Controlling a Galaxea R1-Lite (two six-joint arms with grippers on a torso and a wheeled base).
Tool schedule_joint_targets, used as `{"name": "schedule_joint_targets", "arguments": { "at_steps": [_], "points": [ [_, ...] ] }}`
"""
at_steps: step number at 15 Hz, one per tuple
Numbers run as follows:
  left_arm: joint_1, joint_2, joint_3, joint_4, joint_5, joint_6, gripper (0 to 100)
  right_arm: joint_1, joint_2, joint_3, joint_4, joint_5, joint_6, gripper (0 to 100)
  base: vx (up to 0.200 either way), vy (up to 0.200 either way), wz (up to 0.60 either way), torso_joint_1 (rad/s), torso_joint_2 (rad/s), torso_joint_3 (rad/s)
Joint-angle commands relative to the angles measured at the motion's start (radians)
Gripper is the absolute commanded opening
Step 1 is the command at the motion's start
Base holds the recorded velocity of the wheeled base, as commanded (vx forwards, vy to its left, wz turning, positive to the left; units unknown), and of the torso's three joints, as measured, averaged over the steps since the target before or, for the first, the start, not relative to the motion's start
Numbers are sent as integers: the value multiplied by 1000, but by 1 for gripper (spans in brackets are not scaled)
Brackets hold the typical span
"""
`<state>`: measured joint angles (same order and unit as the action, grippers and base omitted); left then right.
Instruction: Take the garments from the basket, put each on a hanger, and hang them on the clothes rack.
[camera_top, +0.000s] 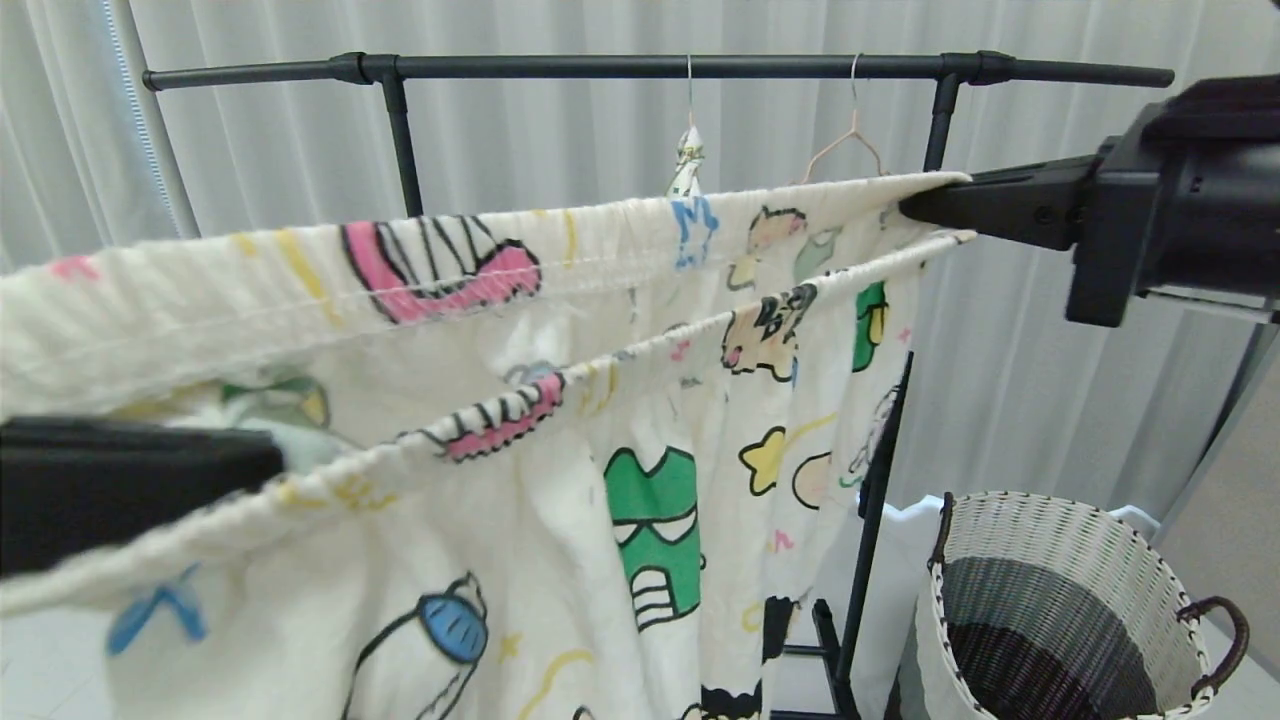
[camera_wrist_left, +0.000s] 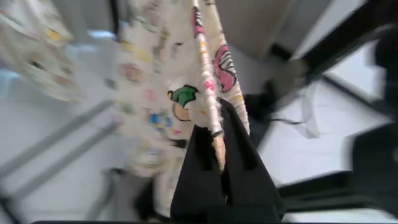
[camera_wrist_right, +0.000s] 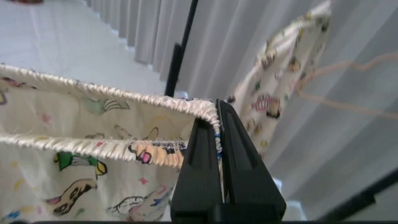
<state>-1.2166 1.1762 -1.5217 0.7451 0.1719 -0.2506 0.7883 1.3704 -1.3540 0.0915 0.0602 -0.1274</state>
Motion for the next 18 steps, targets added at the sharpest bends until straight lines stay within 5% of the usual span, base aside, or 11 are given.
{"name": "schedule_joint_targets", "arguments": {
  "at_steps": [1,2,5,8,13,14,18],
  "points": [
    [103,77,-17,-1,55,120,0,-55,-109,-4,85,0,0,0,0,0,0,0,0,0],
    [124,103,-34,-7,70,194,0,-73,-171,-5,175,0,0,0,0,0,0,0,0,0],
    [147,161,-35,-153,69,220,0,-50,-324,12,442,3,-50,0,0,0,0,0,0,0],
    [146,195,-28,-236,69,220,0,-40,-353,61,456,1,-181,0,0,0,0,0,0,0],
    [144,177,-20,-236,72,221,0,5,-314,64,347,0,-189,0,0,0,0,0,0,0],
    [144,175,-20,-236,72,221,0,29,-314,65,347,0,-189,100,0,0,0,0,0,0],
    [146,157,0,-237,95,221,0,68,-330,112,346,1,-218,100,0,0,0,0,0,0]
  ]
}}
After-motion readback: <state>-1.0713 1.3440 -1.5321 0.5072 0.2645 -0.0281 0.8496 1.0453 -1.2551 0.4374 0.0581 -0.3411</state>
